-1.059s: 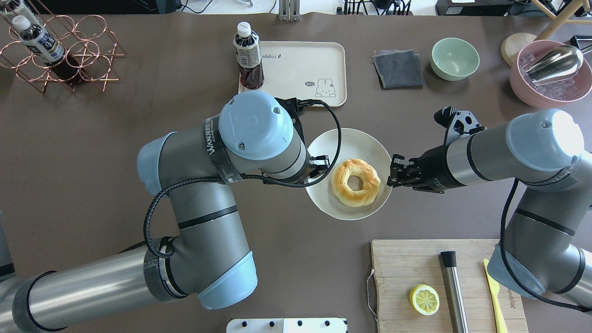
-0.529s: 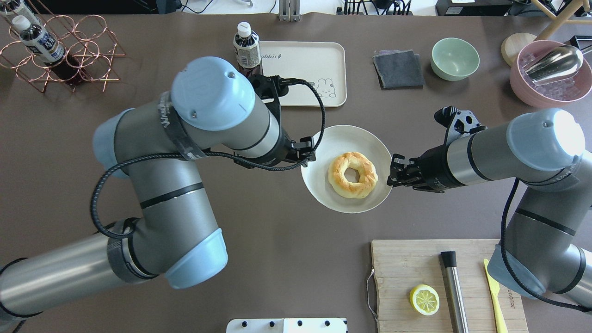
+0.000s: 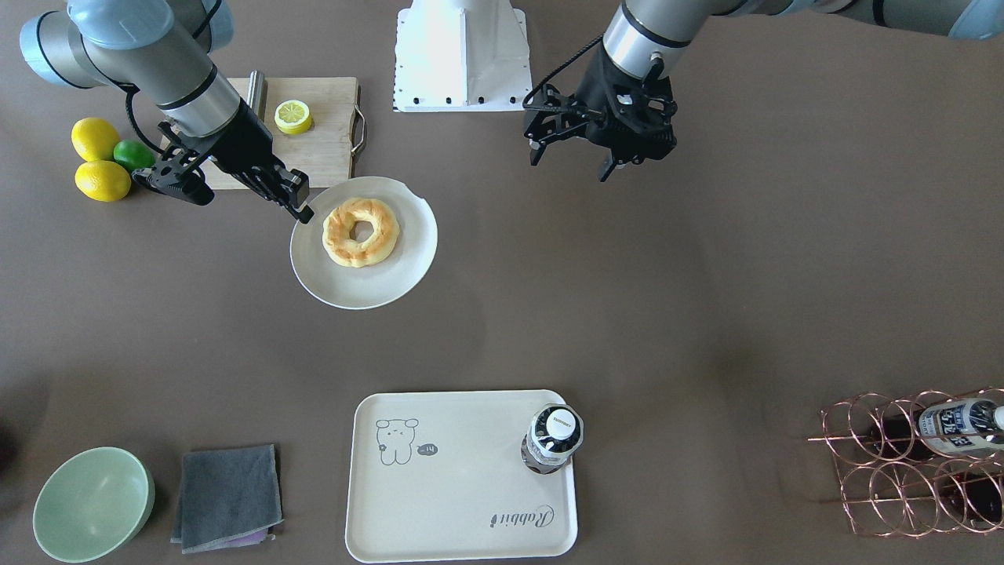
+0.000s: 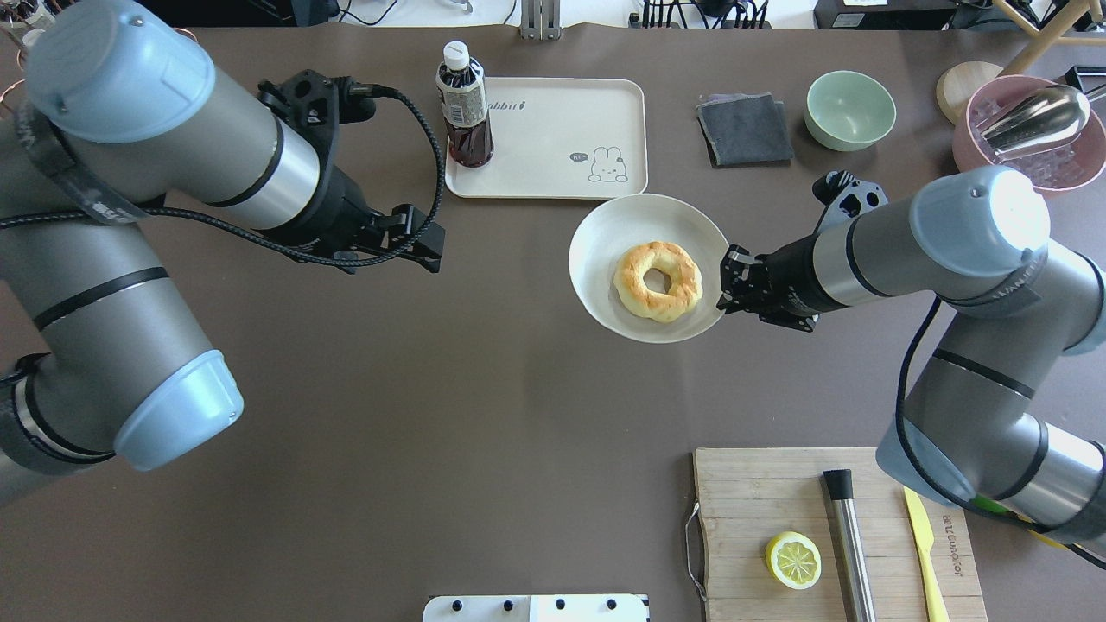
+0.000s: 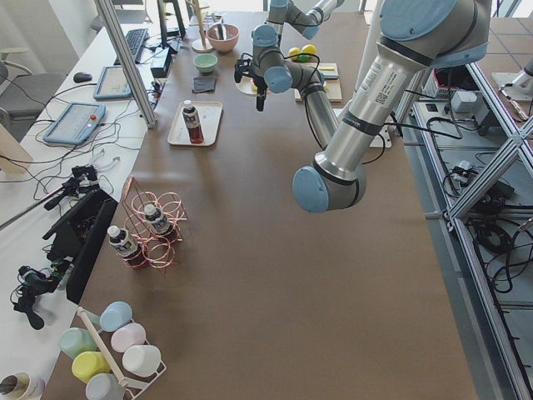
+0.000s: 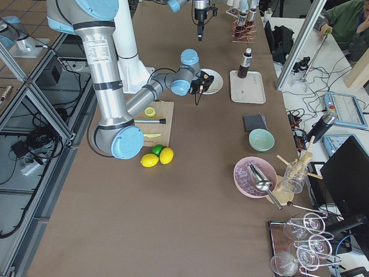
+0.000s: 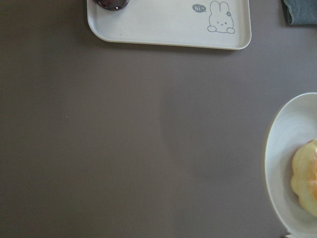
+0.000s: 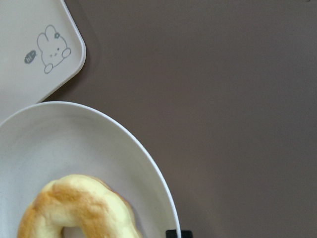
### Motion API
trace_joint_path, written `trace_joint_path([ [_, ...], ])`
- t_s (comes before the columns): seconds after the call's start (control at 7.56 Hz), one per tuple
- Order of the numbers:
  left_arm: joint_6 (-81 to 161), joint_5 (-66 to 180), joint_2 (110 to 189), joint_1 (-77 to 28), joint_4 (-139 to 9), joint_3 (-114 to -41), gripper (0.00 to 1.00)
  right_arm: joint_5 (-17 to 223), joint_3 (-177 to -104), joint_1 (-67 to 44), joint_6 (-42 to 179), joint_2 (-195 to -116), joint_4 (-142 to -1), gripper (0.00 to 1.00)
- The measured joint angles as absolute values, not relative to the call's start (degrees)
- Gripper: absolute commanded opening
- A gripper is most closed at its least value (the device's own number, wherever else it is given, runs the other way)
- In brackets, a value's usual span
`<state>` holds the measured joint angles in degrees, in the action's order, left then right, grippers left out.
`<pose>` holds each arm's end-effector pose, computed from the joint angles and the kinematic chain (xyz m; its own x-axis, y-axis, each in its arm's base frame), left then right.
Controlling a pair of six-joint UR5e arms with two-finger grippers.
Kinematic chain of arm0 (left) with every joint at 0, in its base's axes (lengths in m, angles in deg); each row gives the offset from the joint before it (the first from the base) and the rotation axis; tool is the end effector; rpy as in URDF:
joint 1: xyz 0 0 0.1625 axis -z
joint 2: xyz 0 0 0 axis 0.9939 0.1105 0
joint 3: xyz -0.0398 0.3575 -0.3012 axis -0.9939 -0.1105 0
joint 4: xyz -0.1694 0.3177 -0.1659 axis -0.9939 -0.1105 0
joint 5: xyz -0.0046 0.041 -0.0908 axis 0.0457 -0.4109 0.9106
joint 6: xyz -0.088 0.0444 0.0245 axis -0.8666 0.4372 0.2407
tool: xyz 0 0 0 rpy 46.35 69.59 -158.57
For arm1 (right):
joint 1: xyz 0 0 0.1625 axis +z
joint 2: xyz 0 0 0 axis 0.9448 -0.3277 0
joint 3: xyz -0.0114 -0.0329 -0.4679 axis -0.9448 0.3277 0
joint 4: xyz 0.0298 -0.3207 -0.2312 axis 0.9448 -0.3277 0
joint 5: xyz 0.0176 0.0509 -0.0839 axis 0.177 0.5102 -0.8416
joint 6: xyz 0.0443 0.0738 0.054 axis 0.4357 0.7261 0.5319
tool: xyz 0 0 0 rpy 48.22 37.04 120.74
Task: Place donut on tray
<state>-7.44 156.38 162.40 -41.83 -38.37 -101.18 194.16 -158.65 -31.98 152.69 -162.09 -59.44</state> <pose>0.3793 -0.4487 0.2099 0.4843 0.1059 -0.8685 0.0330 0.9897 0.1390 -0.3687 -0.4151 0.3656 0.3276 0.4877 0.8092 -0.3667 0.8550 -0.3668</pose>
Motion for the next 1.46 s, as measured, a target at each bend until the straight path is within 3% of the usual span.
trace_joint_path([
  [0.4,2.2,160.2,155.5,-35.9,-38.6,-103.3,0.98,193.7,-147.1,-27.2,160.3,-148.6,-67.8,0.00],
  [0.79,5.7,161.0,152.5,-33.4,-39.0,-103.5,0.98,190.8,-124.6,-25.8,167.1,-130.7,-67.5,0.00],
  [1.19,6.0,161.1,152.2,-32.9,-39.0,-103.7,0.98,186.8,-104.1,-26.6,172.2,-121.7,-53.6,0.00],
  [1.46,6.0,161.1,152.2,-32.5,-38.9,-103.7,0.98,185.2,-98.3,-27.3,173.8,-118.8,-50.1,0.00],
])
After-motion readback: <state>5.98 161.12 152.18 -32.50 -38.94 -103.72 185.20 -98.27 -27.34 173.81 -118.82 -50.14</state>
